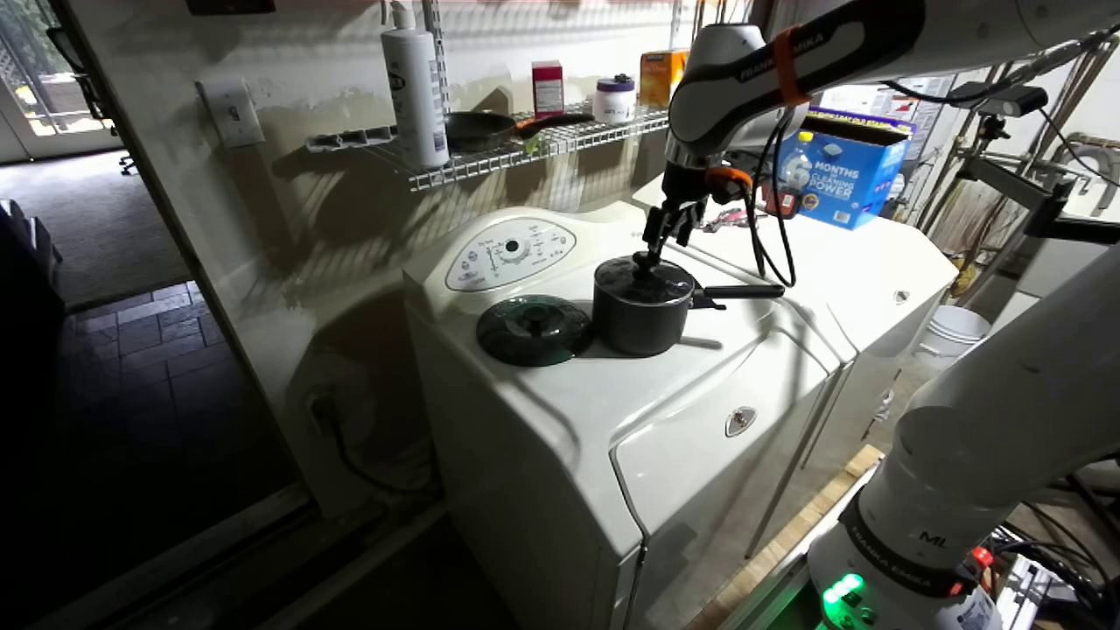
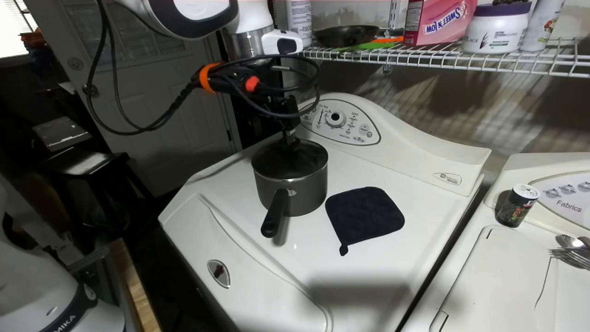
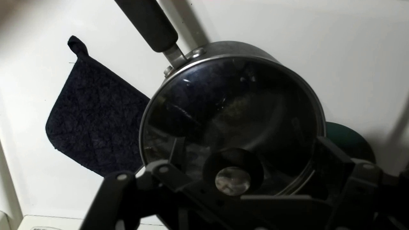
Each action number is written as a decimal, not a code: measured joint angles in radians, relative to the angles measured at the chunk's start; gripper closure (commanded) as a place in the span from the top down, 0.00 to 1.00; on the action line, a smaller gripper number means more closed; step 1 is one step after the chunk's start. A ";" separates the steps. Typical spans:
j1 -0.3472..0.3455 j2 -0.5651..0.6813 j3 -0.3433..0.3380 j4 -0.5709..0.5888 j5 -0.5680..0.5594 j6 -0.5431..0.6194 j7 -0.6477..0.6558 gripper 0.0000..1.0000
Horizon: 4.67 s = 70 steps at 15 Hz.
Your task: Remove the glass lid from the pot and put it on the pot holder on the right
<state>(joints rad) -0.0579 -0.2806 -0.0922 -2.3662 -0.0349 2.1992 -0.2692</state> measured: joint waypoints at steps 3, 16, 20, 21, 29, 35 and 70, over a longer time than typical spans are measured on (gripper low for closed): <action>0.002 0.024 0.001 0.000 0.000 0.012 -0.001 1.00; 0.011 0.072 0.001 0.017 0.013 0.051 -0.066 1.00; 0.011 0.087 -0.002 0.036 0.017 0.051 -0.071 1.00; 0.011 0.092 -0.004 0.041 0.017 0.051 -0.071 1.00; 0.011 0.130 -0.005 0.069 0.026 0.051 -0.075 0.71; 0.010 0.142 -0.005 0.080 0.031 0.051 -0.080 0.34; -0.090 0.206 -0.143 0.377 0.047 -0.013 0.001 0.34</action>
<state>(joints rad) -0.1483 -0.0748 -0.2351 -1.9894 0.0125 2.1864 -0.2686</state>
